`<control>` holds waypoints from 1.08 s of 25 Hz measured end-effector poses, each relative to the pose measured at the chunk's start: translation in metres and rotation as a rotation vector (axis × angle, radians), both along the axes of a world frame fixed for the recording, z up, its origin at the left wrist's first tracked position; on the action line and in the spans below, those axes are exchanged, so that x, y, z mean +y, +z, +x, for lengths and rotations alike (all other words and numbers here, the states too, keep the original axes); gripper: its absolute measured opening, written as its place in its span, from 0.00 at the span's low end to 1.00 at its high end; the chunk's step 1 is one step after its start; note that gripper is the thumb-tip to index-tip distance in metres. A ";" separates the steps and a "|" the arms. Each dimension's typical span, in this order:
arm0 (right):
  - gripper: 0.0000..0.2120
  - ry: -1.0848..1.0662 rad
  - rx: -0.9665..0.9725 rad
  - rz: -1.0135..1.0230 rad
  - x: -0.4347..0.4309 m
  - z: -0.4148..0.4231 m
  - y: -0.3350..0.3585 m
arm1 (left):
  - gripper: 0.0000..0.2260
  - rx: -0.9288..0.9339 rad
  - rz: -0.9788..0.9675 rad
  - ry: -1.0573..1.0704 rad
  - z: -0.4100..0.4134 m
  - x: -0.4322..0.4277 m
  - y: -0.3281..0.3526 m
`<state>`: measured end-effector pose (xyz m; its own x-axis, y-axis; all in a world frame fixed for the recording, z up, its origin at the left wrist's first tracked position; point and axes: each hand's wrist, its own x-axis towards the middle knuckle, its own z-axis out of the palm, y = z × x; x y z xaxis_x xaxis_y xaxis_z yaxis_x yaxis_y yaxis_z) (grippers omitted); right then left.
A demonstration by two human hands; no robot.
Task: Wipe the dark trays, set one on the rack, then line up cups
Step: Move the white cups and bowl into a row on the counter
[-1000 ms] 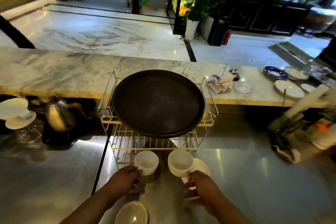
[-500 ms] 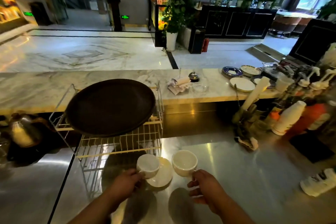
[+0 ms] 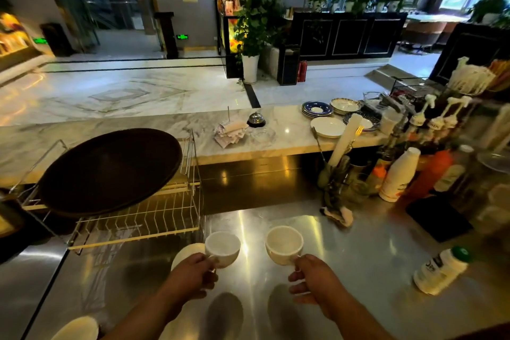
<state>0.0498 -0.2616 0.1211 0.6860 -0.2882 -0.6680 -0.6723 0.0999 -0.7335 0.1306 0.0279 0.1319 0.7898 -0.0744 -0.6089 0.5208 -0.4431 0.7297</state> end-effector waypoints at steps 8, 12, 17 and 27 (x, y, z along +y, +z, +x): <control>0.11 0.016 0.077 0.001 0.010 0.038 -0.013 | 0.08 -0.039 -0.031 -0.051 0.032 -0.016 -0.033; 0.10 0.009 0.121 -0.012 0.020 0.068 -0.016 | 0.08 -0.030 -0.068 -0.083 0.066 -0.020 -0.052; 0.13 0.028 0.149 -0.077 0.013 0.110 -0.027 | 0.08 -0.003 -0.057 -0.017 0.102 -0.035 -0.066; 0.12 0.012 0.147 -0.017 -0.015 0.212 -0.051 | 0.09 0.025 -0.148 0.247 0.167 -0.079 -0.080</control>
